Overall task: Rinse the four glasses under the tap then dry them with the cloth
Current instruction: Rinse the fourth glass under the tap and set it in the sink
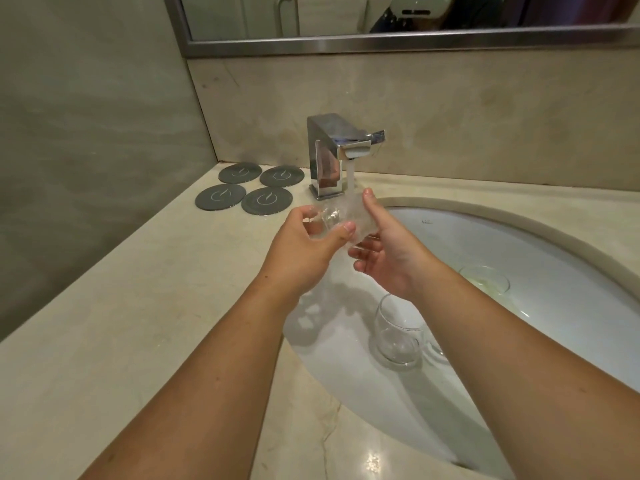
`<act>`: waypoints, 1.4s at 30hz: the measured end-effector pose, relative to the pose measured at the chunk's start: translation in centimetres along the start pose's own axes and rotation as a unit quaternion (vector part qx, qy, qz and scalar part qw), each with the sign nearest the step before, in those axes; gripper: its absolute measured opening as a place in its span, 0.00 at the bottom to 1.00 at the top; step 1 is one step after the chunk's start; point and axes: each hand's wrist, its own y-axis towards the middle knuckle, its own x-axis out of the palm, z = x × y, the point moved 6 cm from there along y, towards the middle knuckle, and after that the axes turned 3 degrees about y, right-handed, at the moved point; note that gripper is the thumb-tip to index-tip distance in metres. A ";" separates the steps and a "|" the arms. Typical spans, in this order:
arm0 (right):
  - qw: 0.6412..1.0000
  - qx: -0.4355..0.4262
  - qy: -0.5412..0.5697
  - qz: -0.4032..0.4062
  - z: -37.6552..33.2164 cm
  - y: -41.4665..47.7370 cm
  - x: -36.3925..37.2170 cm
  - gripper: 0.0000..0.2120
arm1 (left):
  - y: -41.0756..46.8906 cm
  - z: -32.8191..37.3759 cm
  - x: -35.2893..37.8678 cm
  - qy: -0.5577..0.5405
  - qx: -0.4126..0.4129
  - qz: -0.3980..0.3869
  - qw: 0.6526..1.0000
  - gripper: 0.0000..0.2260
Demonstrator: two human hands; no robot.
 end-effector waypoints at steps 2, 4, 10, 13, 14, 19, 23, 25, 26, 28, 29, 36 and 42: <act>1.000 -0.013 0.016 -0.001 -0.1 0.2 -0.1 0.27 | 0.1 0.0 0.2 0.000 0.009 -0.008 1.000 0.37; 0.999 -0.035 0.028 0.005 -0.3 0.4 -0.3 0.25 | 0.3 -0.2 0.3 -0.004 0.012 -0.009 1.000 0.33; 0.995 -0.074 0.065 0.028 -1.0 0.3 -0.5 0.19 | 0.4 -0.3 1.0 -0.128 -0.074 -0.023 0.989 0.34; 0.994 -0.086 0.070 0.005 -1.3 0.1 -0.1 0.12 | 0.4 -0.3 1.1 -0.166 -0.084 -0.023 0.982 0.31; 0.993 -0.089 0.074 0.000 -1.3 0.0 0.0 0.11 | 0.5 -0.3 1.0 -0.176 -0.083 -0.020 0.981 0.29; 0.997 -0.057 0.044 -0.017 -0.9 0.1 0.2 0.15 | 0.6 -0.4 0.5 -0.207 -0.076 -0.012 0.975 0.23; 0.998 -0.046 0.041 -0.017 -0.9 0.2 0.1 0.20 | 0.4 -0.2 0.8 -0.196 -0.051 -0.045 0.978 0.23; 0.996 -0.075 0.048 -0.013 -1.2 0.4 -0.1 0.17 | 0.4 -0.1 1.0 -0.191 -0.041 -0.065 0.979 0.30; 0.995 -0.090 0.048 -0.007 -1.3 0.4 -0.3 0.16 | 0.4 -0.1 1.1 -0.192 -0.041 -0.071 0.978 0.31; 0.993 -0.115 0.037 0.006 -1.4 0.6 -0.6 0.16 | 0.3 0.2 1.2 -0.204 -0.046 -0.080 0.975 0.27; 0.992 -0.126 0.028 0.009 -1.4 0.6 -0.6 0.16 | 0.2 0.2 1.2 -0.208 -0.049 -0.082 0.974 0.25; 0.982 -0.189 -0.012 0.010 -2.0 0.7 -0.4 0.08 | 0.6 -0.2 1.0 -0.207 -0.037 -0.047 0.976 0.18; 0.990 -0.138 -0.009 0.010 -1.3 1.4 -0.4 0.19 | 0.6 -0.1 0.6 -0.188 0.003 -0.048 0.981 0.21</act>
